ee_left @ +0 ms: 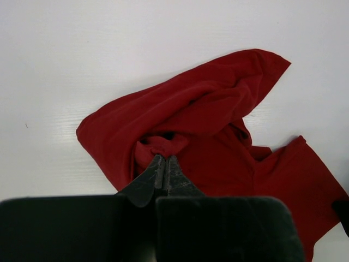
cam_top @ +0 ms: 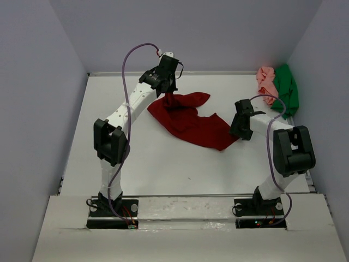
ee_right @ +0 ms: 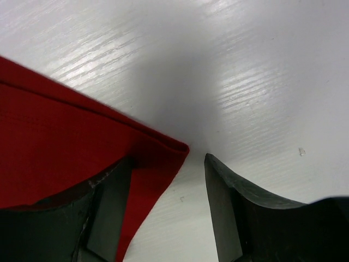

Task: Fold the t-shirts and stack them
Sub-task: Flatten the tshirt out

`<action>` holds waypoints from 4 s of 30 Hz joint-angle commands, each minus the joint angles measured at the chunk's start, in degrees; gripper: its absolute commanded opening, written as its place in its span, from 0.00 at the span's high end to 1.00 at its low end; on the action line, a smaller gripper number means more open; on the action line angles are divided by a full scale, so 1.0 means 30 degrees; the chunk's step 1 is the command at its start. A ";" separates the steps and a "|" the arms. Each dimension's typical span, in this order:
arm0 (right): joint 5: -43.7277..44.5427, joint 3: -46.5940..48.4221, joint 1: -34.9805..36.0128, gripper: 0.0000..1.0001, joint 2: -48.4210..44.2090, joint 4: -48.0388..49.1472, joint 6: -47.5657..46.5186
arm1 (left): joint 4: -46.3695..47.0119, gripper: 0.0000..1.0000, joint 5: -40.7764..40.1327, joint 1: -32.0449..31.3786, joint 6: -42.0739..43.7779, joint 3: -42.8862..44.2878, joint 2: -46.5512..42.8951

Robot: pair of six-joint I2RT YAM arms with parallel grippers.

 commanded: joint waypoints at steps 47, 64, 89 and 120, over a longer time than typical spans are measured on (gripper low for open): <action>0.6120 2.6371 -0.1518 1.00 -0.1408 -0.7230 -0.7647 | -0.3294 1.00 -0.3013 -0.0089 0.1724 0.3038 -1.2091; 0.4224 2.9718 -0.1518 1.00 -0.5858 -0.4535 -1.0812 | -0.2333 1.00 -0.6415 -0.0118 0.3833 0.5735 -1.5110; -0.1965 3.0100 -0.1518 1.00 -0.8411 -0.3920 -0.9639 | -0.0250 1.00 -0.5993 -0.0118 0.4332 0.3162 -1.8687; -0.1258 2.7635 -0.1518 1.00 -1.0019 -0.3713 -1.1019 | -0.1920 1.00 -0.5246 0.0146 0.3629 0.3275 -1.8449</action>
